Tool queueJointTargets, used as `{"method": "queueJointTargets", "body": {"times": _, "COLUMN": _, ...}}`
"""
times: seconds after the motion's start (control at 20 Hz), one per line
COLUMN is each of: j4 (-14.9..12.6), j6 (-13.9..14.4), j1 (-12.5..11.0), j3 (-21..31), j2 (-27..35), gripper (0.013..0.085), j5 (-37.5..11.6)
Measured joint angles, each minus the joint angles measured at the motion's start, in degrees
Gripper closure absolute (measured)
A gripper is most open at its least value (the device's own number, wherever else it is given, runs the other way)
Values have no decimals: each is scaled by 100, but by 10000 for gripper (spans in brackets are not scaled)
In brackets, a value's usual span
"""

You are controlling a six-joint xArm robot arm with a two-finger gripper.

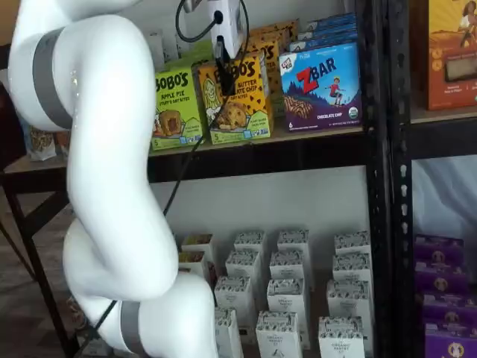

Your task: Pick up the orange box on the top shelf, the fifth box from the left

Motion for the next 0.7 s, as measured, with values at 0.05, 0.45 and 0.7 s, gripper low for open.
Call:
{"method": "queueJointTargets", "body": {"times": 0.05, "j4": 4, "j6": -2, "j1": -2, "j3": -5, "j2": 2, "gripper": 290, "j5": 5}}
{"method": "queueJointTargets", "body": {"times": 0.45, "j4": 37, "j6": -30, "j1": -34, "j3": 2, "j2": -8, "gripper": 450, "j5": -21}}
{"method": "queueJointTargets", "body": {"times": 0.7, "j4": 2, "j6": -27, "j1": -31, "j3": -62, "j2": 34, "gripper": 490, "j5": 68}}
